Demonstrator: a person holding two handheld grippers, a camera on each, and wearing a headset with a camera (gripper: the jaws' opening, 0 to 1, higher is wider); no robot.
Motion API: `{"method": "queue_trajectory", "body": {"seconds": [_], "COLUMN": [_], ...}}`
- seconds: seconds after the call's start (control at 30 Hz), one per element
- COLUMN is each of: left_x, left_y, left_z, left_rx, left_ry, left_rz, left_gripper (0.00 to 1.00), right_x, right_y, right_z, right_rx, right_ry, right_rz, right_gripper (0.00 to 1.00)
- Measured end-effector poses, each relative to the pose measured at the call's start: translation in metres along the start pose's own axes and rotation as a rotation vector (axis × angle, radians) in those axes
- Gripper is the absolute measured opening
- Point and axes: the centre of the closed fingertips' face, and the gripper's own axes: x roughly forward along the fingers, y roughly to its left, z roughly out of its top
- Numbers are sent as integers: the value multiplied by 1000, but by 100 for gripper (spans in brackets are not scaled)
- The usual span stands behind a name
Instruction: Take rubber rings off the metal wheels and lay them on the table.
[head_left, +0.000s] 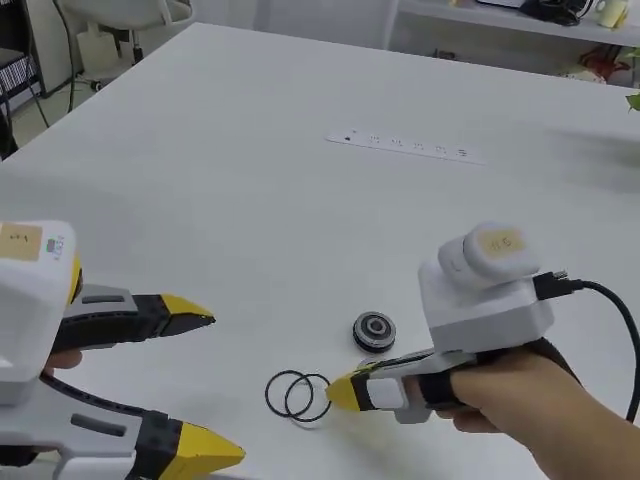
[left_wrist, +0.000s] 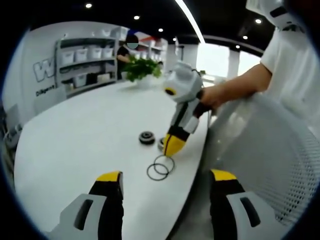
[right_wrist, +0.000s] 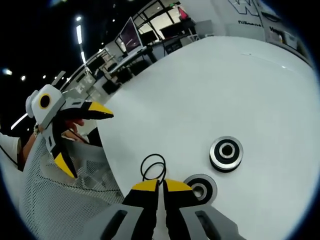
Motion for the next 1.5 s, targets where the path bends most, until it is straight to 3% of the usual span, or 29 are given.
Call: {"method": "queue_trajectory", "body": {"seconds": [0.37,1.0,1.27,1.5], "left_x": [0,0,1,1], "left_y": [0,1,-1,-2], "left_z": [-1,-3,-4,-4], "left_rx": [-2,-1,5,6], "left_ry": [3,18,25,29], "left_rz": [1,3,-3,-7], "left_gripper": [71,71,71,71], "right_x": [0,-2,-11,-23], "right_y": [1,4,7,14], "right_z": [-9,-23,-12,14], "right_rx": [-52,-68,-63,-66], "right_ry": [50,122,82,-11], "right_rz": [-15,-4,0,15], "right_gripper": [1,8,10,15]}}
